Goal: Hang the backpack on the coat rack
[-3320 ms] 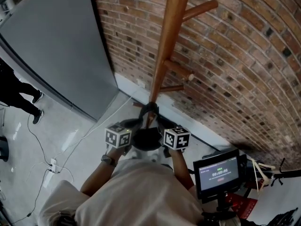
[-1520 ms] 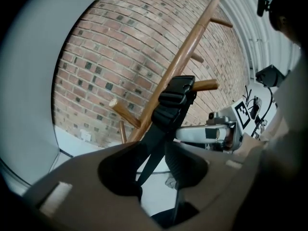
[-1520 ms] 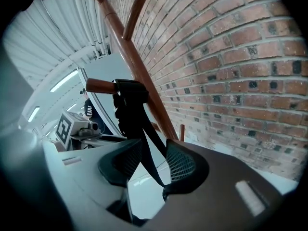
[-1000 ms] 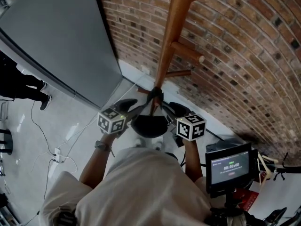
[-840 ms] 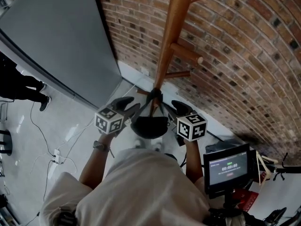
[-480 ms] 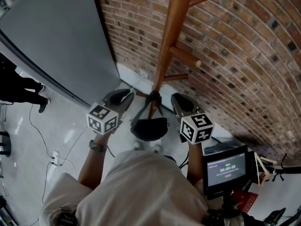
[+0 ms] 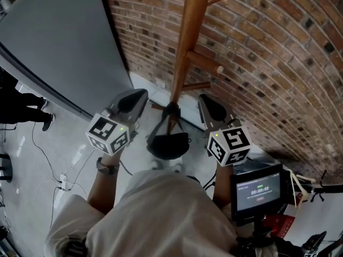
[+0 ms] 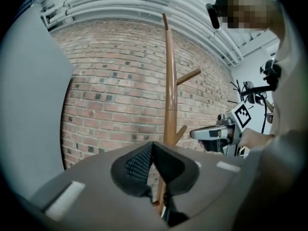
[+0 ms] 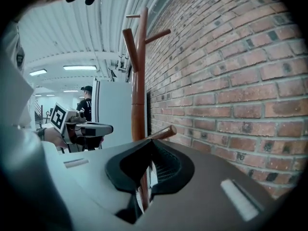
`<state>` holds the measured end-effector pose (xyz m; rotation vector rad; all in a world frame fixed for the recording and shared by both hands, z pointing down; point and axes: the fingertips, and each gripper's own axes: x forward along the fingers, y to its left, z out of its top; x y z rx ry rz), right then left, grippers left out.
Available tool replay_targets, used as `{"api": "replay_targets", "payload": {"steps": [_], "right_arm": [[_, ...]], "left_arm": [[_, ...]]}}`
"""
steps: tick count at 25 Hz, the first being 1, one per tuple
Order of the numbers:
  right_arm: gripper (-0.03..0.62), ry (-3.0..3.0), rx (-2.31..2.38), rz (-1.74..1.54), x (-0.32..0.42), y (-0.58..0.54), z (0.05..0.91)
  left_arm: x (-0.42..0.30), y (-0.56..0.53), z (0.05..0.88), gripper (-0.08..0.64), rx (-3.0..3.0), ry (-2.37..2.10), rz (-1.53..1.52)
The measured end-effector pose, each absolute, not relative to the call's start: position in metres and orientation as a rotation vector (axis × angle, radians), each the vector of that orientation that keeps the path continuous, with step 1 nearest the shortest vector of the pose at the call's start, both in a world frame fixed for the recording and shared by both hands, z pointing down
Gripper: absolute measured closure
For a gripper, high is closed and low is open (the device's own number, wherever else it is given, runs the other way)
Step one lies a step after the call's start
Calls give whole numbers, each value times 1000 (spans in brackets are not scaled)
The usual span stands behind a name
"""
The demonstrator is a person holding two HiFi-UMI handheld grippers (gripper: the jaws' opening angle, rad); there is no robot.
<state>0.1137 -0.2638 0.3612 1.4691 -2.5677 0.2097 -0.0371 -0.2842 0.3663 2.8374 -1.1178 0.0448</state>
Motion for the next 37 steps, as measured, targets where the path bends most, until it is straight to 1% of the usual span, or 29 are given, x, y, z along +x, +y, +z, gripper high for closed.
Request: {"api": "replay_targets", "payload": {"steps": [8,13,18,37], "right_arm": [[591,-2613,1491,98,112,-265,323],[592,-2574,1457,10,106,-266,316],[592,-2594,1450,13,104,-262,310],[592,-2591,1433,-8,102,-261,307]], "left_arm": [[-22,-278,327,560,2998,-1126,80],[-15,-272,315,560,3047,-1106,93],[-10,-268,306,560,3069,-1091,85],[6,-268,308,560,3092,-1004,74]]}}
